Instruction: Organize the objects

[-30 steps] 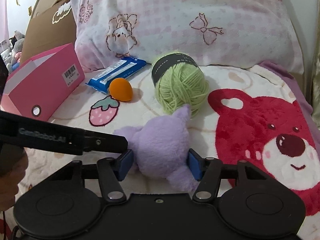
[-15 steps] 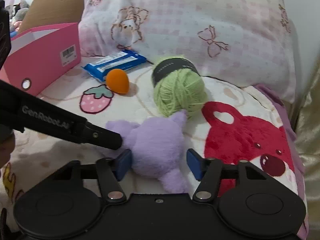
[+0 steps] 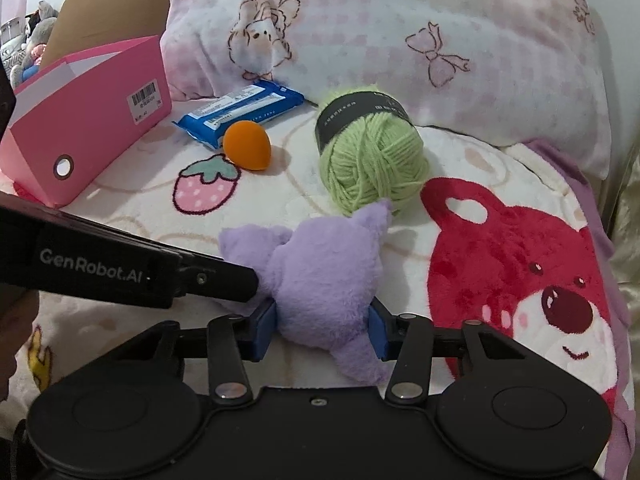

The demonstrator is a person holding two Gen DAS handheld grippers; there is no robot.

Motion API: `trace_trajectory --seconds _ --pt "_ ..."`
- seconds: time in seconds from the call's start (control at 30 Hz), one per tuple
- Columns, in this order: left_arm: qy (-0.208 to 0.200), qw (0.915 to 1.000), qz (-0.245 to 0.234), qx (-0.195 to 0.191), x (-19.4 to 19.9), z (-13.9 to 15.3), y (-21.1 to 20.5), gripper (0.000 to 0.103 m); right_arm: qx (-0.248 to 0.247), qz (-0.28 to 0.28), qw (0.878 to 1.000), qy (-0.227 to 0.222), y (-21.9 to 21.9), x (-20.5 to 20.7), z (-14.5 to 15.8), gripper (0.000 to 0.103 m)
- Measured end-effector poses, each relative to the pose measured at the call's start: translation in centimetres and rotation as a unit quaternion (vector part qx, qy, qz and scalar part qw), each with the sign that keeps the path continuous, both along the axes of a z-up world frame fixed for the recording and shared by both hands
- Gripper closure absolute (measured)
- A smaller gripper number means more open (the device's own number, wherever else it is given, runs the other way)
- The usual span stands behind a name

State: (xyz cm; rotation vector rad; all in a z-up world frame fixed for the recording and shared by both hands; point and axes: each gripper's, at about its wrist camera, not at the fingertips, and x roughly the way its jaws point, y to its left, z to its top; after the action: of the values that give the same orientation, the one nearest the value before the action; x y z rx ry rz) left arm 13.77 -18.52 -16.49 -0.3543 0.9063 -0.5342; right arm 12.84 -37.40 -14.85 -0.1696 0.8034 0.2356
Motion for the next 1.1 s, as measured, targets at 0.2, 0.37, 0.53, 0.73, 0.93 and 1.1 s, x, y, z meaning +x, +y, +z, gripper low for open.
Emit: trace_trajectory --seconds 0.2,0.37,0.53,0.73,0.93,1.1 --pt "0.006 0.9999 0.01 -0.003 -0.5 0.8 0.4 0.08 0.009 0.002 1.0 0.004 0.4 -0.5 0.6 0.051" --pt "0.01 0.9999 0.008 0.003 -0.8 1.5 0.8 0.08 0.013 -0.001 1.0 0.004 1.0 -1.1 0.9 0.052" --pt "0.054 0.9981 0.02 0.021 -0.3 1.7 1.6 0.082 0.026 0.001 1.0 0.015 2.0 -1.2 1.3 0.052" --pt "0.081 0.9961 0.024 0.026 -0.6 2.6 2.9 0.081 0.028 0.011 0.999 0.029 3.3 -1.4 1.9 0.052" --pt "0.077 0.995 0.032 0.055 -1.5 4.3 3.5 0.082 0.03 0.021 0.999 0.033 4.6 -1.9 2.7 0.052" --pt "0.077 0.9931 0.048 0.074 -2.1 5.0 3.7 0.081 0.019 0.01 0.999 0.048 6.1 -1.8 3.2 0.052"
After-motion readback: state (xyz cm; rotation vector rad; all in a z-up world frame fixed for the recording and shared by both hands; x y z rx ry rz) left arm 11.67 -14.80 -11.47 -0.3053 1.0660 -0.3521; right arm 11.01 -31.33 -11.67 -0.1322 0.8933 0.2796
